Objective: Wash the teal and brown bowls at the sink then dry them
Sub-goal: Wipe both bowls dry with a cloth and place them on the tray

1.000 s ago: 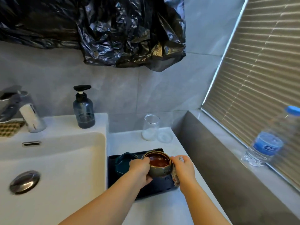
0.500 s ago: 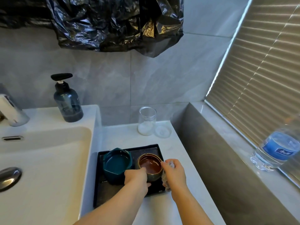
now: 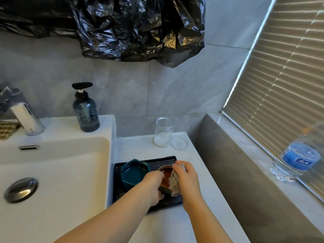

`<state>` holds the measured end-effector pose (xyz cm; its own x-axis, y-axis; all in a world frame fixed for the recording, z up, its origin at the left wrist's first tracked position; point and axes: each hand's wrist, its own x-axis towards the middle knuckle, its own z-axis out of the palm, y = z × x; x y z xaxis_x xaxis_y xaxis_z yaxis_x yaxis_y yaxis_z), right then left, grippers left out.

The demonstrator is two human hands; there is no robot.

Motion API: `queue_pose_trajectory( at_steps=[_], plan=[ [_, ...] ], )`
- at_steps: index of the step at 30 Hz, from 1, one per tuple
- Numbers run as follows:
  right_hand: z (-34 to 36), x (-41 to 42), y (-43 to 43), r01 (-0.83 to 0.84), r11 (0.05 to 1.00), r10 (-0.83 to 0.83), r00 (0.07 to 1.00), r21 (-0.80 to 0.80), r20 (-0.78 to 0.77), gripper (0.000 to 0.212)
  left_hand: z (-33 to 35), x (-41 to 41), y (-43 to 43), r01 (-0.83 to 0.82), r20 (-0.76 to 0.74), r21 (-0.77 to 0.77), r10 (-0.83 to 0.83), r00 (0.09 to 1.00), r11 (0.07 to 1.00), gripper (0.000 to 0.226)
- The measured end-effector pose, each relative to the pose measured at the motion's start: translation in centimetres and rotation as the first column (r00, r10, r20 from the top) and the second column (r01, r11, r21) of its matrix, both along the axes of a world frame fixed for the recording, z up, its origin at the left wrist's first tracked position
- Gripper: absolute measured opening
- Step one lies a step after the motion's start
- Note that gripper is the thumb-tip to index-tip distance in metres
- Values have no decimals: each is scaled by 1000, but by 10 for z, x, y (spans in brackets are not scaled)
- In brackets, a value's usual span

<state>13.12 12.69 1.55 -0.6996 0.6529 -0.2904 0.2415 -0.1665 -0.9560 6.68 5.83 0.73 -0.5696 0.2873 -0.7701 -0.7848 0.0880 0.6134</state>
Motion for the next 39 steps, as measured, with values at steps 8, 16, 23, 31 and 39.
queue_pose_trajectory(
  at_steps=[8, 16, 23, 31, 39],
  plan=[
    [36, -49, -94, -80, 996, 84, 986, 36, -141, 37, 65, -26, -124, 386, -341, 158, -317, 885, 909, 17],
    [35, -76, -191, -452, 876, 462, 887, 169, -19, 34, 60, -68, -241, 389, -417, 38, -339, 843, 921, 9],
    [19, -84, -233, -630, 579, 607, 757, 518, 242, 56, 39, -96, -285, 472, -430, -411, -622, 654, 780, 16],
    [-2, -99, -246, -694, 130, 361, 698, 708, 618, 53, 17, -100, -264, 538, -222, -770, -935, 278, 343, 13],
    [-14, -105, -248, -764, 115, 244, 641, 635, 728, 21, -15, -90, -261, 96, -268, -955, -956, 118, 280, 26]
  ],
)
